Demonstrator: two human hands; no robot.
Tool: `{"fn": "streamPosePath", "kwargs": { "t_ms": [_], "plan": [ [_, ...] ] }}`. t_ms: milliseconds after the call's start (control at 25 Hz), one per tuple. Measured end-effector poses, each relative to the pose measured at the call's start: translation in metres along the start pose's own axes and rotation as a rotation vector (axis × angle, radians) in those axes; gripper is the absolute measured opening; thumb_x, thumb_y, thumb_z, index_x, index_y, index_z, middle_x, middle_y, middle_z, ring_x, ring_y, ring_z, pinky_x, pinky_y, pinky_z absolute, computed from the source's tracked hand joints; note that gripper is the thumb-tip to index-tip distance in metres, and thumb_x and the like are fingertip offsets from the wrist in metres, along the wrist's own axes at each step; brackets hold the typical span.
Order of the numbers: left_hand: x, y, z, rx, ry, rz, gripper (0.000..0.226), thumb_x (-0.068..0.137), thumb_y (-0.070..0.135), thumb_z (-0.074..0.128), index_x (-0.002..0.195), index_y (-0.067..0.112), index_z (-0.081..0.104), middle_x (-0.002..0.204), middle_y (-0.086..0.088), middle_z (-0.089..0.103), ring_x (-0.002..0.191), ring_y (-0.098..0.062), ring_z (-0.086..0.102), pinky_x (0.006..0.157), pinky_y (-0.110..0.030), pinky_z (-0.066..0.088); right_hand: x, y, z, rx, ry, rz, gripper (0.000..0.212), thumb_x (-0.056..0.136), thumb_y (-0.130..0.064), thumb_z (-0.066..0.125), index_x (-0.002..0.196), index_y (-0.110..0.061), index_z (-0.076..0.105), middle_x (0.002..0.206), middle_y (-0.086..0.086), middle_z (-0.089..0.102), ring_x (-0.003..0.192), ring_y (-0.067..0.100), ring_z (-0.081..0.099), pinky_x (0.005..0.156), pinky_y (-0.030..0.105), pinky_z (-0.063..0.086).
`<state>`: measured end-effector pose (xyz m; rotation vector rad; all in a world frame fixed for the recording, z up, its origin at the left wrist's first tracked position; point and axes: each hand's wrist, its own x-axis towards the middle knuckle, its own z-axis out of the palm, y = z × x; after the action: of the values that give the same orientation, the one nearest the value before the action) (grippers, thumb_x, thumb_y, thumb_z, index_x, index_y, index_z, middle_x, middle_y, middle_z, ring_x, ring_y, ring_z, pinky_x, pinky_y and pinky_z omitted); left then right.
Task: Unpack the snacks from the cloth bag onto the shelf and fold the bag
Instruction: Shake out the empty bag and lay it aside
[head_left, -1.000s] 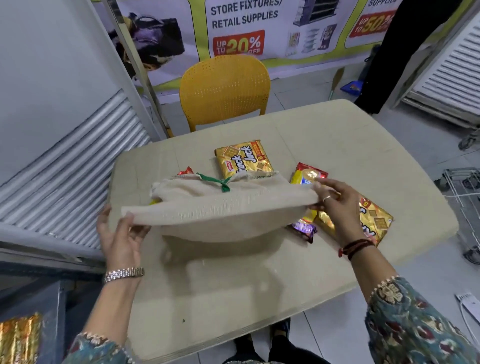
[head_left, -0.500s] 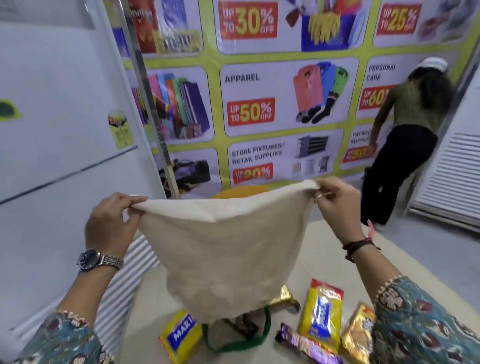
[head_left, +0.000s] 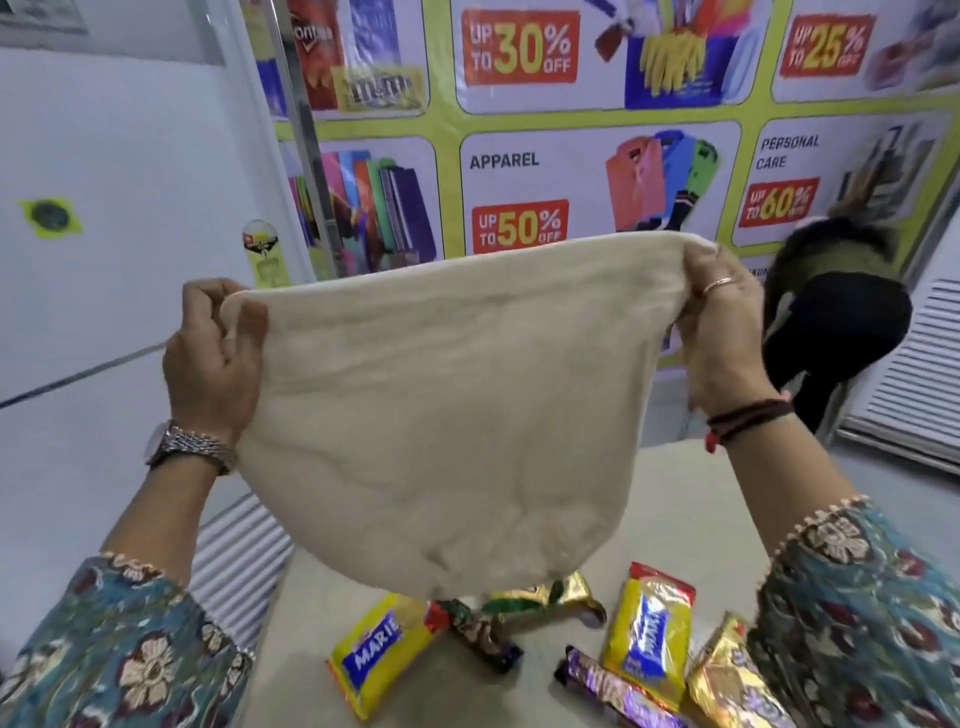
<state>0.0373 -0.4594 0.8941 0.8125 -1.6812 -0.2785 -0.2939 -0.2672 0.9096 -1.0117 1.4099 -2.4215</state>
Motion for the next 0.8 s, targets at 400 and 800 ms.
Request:
{"fn": "streamPosePath", "kwargs": {
  "t_ms": [400,800],
  "plan": [
    [-0.200,-0.097,-0.013,0.059,-0.600,-0.067,0.028,0.073,0.044,0.057,0.077,0.017,0.060,0.086,0.036,0.060,0.074,0.015,0.055,0.062,-0.010,0.039,-0.165,0.139,-0.139,-0.651,-0.114,0.368,0.022,0.088,-0.047,0.058,0.096,-0.027,0.062,0.095,0.005,0.067,0.087,0.019,0.062,0.075,0.035,0.048],
    [-0.417,-0.049,-0.074,0.132,-0.689,-0.576,0.032,0.069,0.009,0.077,0.071,0.036,0.060,0.078,0.026,0.067,0.069,0.007,0.061,0.059,-0.011,0.041,-0.310,0.132,-0.236,-1.213,-0.246,0.488,0.013,0.078,-0.004,0.071,0.090,-0.005,0.076,0.085,0.014,0.076,0.084,0.028,0.070,0.066,0.023,0.037]
  ]
}}
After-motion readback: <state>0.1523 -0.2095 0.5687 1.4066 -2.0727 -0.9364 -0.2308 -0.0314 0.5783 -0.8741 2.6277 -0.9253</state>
